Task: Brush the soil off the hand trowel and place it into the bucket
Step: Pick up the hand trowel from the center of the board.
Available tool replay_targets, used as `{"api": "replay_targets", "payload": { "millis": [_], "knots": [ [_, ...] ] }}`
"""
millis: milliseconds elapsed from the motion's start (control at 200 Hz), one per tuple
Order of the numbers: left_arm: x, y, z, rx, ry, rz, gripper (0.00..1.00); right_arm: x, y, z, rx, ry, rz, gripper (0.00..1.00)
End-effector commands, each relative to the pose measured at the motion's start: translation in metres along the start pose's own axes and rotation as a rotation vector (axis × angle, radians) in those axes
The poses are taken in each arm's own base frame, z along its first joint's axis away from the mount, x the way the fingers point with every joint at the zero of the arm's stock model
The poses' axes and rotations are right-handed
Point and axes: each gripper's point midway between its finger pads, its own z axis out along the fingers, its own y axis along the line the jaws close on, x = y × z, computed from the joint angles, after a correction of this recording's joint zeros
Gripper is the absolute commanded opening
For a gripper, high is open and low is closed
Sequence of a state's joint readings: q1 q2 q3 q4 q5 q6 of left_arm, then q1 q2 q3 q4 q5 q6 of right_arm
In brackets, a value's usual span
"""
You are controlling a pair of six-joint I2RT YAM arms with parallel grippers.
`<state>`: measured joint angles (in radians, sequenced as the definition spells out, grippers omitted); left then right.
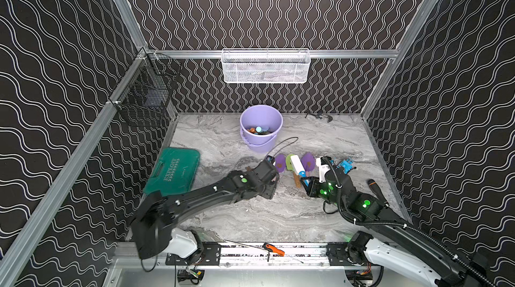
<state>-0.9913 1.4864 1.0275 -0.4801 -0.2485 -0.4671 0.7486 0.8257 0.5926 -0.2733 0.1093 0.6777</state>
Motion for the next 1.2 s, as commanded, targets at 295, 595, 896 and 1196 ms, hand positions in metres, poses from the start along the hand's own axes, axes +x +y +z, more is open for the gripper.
{"api": "replay_targets", "payload": {
  "millis": [295, 595, 896, 1196],
  "knots": [
    [0.001, -0.009, 0.056, -0.099, 0.026, 0.103, 0.69, 0.002, -0.013, -0.004, 0.027, -0.035, 0.036, 0.0],
    [0.006, -0.009, 0.086, -0.155, 0.073, 0.133, 0.63, 0.002, -0.014, -0.005, 0.026, -0.038, 0.039, 0.0],
    [0.024, 0.005, 0.104, -0.181, 0.152, 0.091, 0.56, 0.004, -0.017, -0.005, 0.032, -0.038, 0.041, 0.0],
    [0.029, 0.01, 0.109, -0.19, 0.158, 0.082, 0.49, 0.006, -0.015, 0.001, 0.024, -0.034, 0.046, 0.0]
  ]
}}
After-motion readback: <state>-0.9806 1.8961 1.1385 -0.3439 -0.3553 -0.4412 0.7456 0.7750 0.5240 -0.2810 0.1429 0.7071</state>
